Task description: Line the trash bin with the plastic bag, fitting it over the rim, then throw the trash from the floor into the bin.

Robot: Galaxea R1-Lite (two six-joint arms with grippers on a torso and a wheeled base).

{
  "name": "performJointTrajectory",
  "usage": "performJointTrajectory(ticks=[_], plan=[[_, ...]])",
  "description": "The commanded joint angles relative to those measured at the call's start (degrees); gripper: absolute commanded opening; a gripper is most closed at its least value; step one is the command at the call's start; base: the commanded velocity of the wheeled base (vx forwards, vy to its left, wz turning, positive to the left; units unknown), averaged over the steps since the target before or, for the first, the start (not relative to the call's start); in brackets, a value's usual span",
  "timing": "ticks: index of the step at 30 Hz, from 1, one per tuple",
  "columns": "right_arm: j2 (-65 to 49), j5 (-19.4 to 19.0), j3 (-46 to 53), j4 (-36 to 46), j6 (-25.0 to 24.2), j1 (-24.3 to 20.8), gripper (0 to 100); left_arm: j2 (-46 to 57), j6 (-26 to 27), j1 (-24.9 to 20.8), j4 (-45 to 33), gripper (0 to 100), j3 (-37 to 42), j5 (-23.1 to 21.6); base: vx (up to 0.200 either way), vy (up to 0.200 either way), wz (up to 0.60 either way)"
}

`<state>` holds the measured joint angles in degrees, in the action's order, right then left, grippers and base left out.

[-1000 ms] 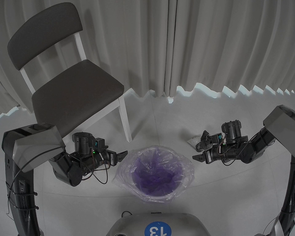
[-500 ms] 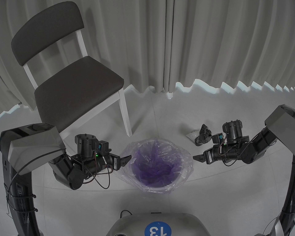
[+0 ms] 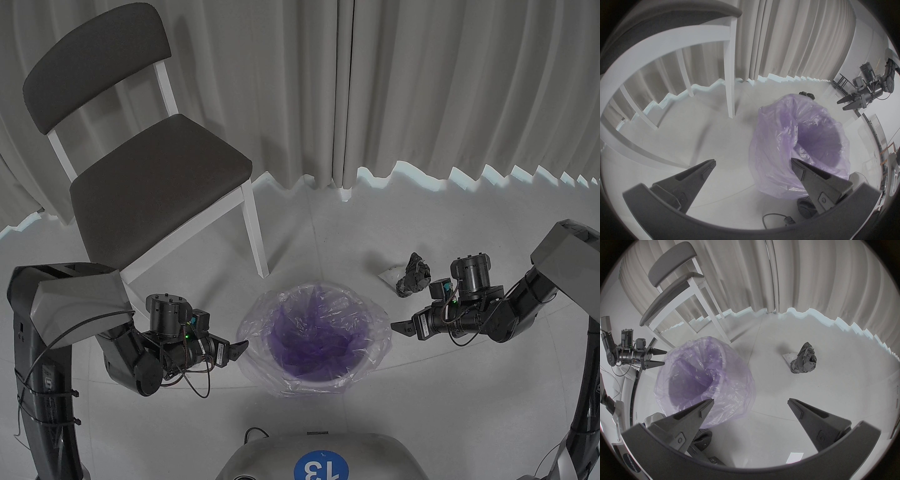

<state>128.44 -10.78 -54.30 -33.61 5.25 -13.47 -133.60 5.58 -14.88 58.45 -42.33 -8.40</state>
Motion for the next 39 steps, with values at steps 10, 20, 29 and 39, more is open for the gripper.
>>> performJointTrajectory(ticks=[10, 20, 29, 39], plan=[[2.9, -1.9, 0.9, -1.8, 0.0, 0.2, 100, -11.5, -0.8, -1.0, -0.6, 100, -9.9, -0.6, 0.0, 0.0, 0.0], [5.0, -2.1, -0.1, -2.1, 0.0, 0.8, 100, -13.6, -0.7, -2.4, -10.1, 100, -18.6, -0.9, 0.0, 0.0, 0.0], [6.1, -2.8, -2.0, -3.7, -0.5, 0.5, 100, -13.6, -1.3, -2.5, -10.6, 100, -19.4, -0.7, 0.0, 0.0, 0.0], [11.4, -2.8, -9.1, -2.2, -1.3, 0.3, 100, -12.2, -3.5, -3.0, -8.5, 100, -17.7, -0.8, 0.0, 0.0, 0.0]])
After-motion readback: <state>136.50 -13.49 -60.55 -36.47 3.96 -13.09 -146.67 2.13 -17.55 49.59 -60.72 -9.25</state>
